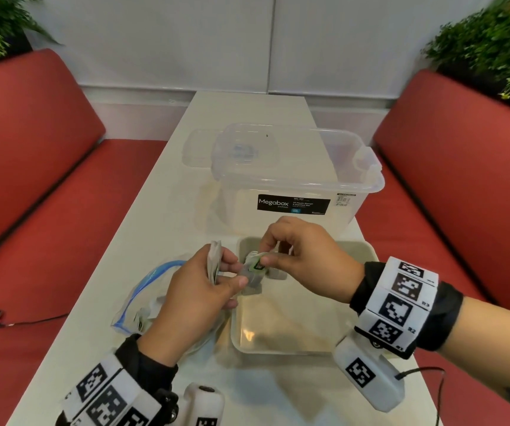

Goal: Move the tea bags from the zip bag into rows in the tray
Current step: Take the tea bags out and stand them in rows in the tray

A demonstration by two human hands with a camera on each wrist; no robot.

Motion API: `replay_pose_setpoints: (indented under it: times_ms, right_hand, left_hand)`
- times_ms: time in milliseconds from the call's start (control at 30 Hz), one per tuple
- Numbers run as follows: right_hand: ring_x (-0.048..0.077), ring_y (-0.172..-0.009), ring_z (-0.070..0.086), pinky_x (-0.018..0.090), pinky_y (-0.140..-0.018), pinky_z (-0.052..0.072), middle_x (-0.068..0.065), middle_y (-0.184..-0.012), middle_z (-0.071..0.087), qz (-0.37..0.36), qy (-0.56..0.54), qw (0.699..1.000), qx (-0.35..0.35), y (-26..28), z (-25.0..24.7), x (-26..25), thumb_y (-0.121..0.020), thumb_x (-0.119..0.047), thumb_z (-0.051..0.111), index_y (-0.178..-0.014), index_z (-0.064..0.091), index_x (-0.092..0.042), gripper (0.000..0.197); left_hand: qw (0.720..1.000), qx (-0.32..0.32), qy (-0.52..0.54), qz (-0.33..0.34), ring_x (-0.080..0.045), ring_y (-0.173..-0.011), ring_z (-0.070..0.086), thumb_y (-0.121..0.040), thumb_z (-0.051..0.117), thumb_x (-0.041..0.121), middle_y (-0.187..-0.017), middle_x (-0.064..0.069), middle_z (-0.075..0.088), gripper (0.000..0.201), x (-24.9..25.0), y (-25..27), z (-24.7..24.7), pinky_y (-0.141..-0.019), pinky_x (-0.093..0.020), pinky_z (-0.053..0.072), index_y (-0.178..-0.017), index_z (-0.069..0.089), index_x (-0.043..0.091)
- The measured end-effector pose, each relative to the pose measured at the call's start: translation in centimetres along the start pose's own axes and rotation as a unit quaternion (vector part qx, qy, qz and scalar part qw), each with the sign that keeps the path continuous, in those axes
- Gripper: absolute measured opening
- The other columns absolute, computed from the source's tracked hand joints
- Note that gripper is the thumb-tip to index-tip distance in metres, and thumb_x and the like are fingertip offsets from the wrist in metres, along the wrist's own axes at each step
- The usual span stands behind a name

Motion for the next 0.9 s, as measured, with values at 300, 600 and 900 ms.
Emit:
replay_pose_setpoints:
  times_ms: [300, 600, 900]
  right_hand:
    - [0.001, -0.061, 0.051, 0.024, -0.065, 0.043, -0.007, -0.076, 0.066, 0.055, 0.125, 0.989, -0.06, -1.9, -1.5, 2.2, -0.076, -0.021, 0.075, -0.079, 0.071, -0.022, 0.005]
    - [0.017, -0.083, 0.063, 0.023, -0.071, 0.046, 0.0, -0.087, 0.071, 0.101, 0.239, 0.956, -0.137, -3.1, -0.2, 5.0, -0.079, -0.009, 0.07, -0.089, 0.073, -0.018, 0.014]
    - [0.019, -0.076, 0.053, 0.025, -0.065, 0.037, -0.002, -0.09, 0.067, 0.112, 0.331, 0.918, -0.189, -4.9, 2.3, 6.1, -0.082, -0.014, 0.063, -0.084, 0.067, -0.024, 0.011]
  left_hand:
    - [0.999, -0.001, -0.014, -0.038, -0.013, -0.084, 0.068, -0.084, 0.066, 0.016, -0.091, -0.001, 0.068, 0.007, -1.2, 0.3, -0.7, -0.057, -0.03, 0.057, -0.086, 0.06, 0.017]
    - [0.997, -0.017, 0.01, -0.076, -0.013, -0.08, 0.069, -0.087, 0.061, 0.016, -0.094, -0.01, 0.067, 0.004, -1.8, 1.4, -0.6, -0.057, -0.029, 0.057, -0.089, 0.06, 0.012]
    - [0.994, -0.03, 0.019, -0.099, -0.011, -0.076, 0.07, -0.084, 0.064, 0.019, -0.092, -0.008, 0.067, 0.01, -1.8, 2.5, -0.7, -0.058, -0.032, 0.057, -0.092, 0.062, 0.012]
Point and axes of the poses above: each hand's wrist, its own y-axis away from the middle knuckle, its own z-axis out of the palm, x = y × z, the point moved 2 cm from there along -y, towards the middle knuckle
